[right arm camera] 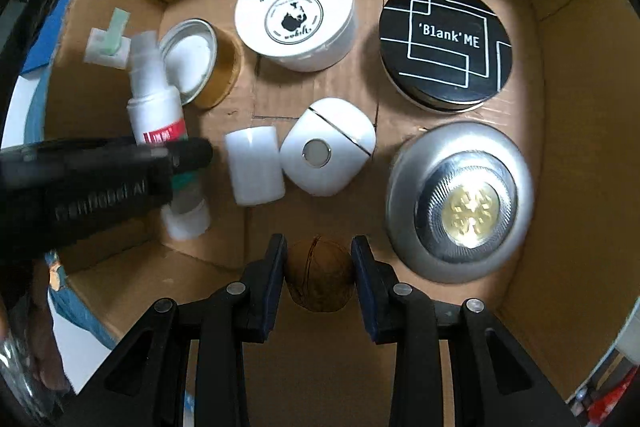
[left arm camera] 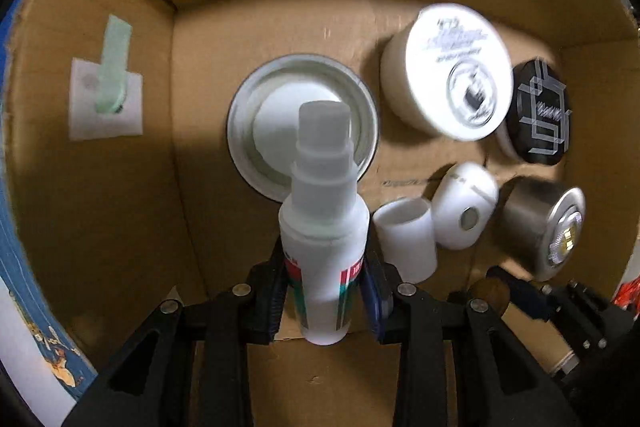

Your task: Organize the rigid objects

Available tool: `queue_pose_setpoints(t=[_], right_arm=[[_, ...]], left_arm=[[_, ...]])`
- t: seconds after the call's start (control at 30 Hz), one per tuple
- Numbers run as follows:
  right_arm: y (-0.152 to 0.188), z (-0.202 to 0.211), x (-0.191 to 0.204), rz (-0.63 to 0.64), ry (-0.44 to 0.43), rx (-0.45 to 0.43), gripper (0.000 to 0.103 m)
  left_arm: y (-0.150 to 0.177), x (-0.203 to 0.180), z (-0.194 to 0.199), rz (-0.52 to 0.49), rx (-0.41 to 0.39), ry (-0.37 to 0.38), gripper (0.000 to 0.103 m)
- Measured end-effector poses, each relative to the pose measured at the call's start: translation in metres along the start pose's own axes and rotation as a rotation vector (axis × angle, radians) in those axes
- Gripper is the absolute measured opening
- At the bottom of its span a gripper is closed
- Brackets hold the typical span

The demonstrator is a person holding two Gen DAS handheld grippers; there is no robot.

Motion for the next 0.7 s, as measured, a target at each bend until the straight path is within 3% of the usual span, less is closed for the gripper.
queue_pose_setpoints(t=[0.37, 0.57, 0.7], right_arm=[[-0.023, -0.013, 0.012, -0.002, 0.051, -0.01, 0.036], [-0.033, -0.019, 0.028, 0.003, 0.077, -0.001, 0.038], [-0.023, -0.006, 0.024, 0.002, 0.066, -0.017, 0.055]], left_arm=[[0.011, 0.013, -0.024, 0.041, 0.041, 0.034, 0.03], [0.018, 0.027, -0.021, 0.092, 0.036, 0.014, 0.044], [0.027, 0.03, -0.012, 0.094, 0.004, -0.016, 0.047]])
Point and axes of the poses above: each gripper's, at about its wrist camera, not at the fingertips, and z roughly against the way its jaws point, x to its left, y to its underside, the point moved 9 cm from there along -z, roughly the way its jaws point, and after that the axes turned 11 degrees about x, right-handed, at the moved point
